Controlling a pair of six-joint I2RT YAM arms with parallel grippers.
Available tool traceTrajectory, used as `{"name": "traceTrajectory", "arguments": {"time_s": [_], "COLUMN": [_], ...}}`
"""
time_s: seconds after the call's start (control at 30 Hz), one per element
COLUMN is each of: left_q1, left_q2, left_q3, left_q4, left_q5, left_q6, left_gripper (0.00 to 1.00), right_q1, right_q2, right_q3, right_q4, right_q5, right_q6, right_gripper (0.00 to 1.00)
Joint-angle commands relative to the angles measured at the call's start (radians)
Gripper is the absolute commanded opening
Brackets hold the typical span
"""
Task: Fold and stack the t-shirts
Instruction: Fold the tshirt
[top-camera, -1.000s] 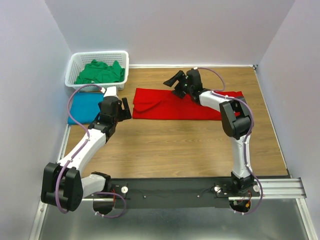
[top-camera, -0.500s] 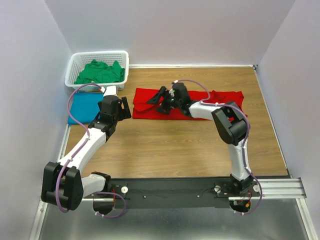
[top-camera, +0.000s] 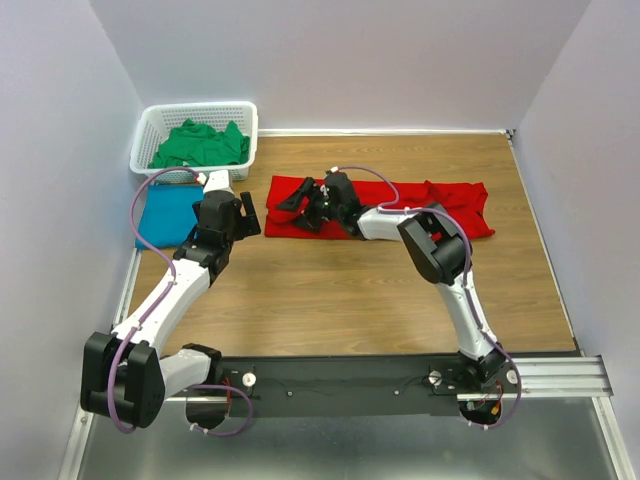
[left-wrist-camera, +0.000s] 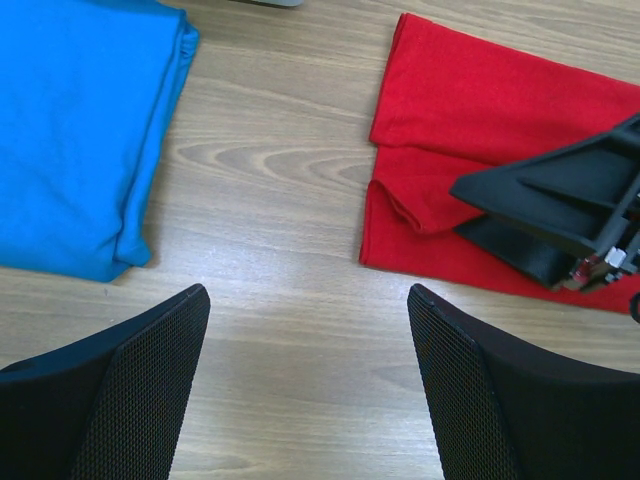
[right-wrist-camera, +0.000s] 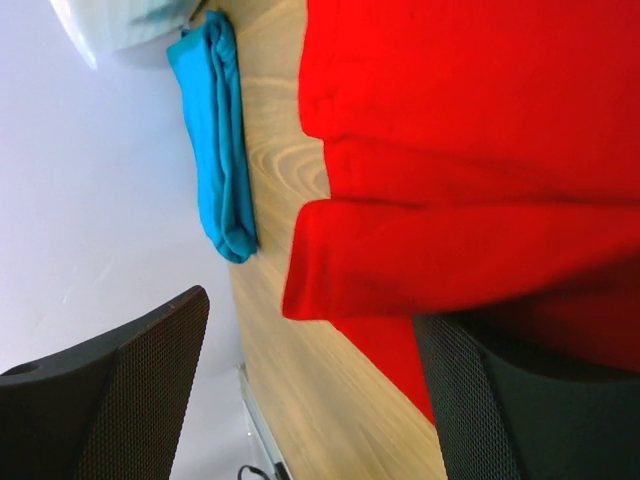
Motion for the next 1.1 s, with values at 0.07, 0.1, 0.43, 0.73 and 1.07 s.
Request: {"name": "traceTrajectory", "arguments": {"time_s": [0.07, 0.1, 0.43, 0.73, 1.07], "left_q1": [0.008, 0.006, 0.006, -0.006, -0.060], "left_q2": [-0.023, -0.023, 0.021, 0.177, 0.569], "left_q3": [0.011, 0.010, 0.013, 0.132, 0.407], "left_q4": [0.005, 0.006, 0.009, 0.012, -0.111], "left_q5": [-0.013, -0.011, 0.032, 0.248, 0.375], "left_q6": [-0.012, -0.010, -0.004, -0.024, 0.005], "left_gripper": [0.88, 0.88, 0.88, 0.87, 0.86], "right_q1": [-0.001, -0.003, -0.086, -0.435, -1.021], "right_q2": [0.057, 0.065, 0.063, -0.421, -0.820], "right_q3": [0.141, 0.185, 0.291, -0.303, -0.779], "right_q4": [-0.030, -0.042, -0.135, -0.159, -0.225], "right_q5": [0.057, 0.063, 0.062, -0.058, -0.101], "right_q6": [-0.008, -0.022, -0.084, -0.246, -0.294], "right_gripper": [0.88, 0.88, 0.88, 0.82, 0.75]}}
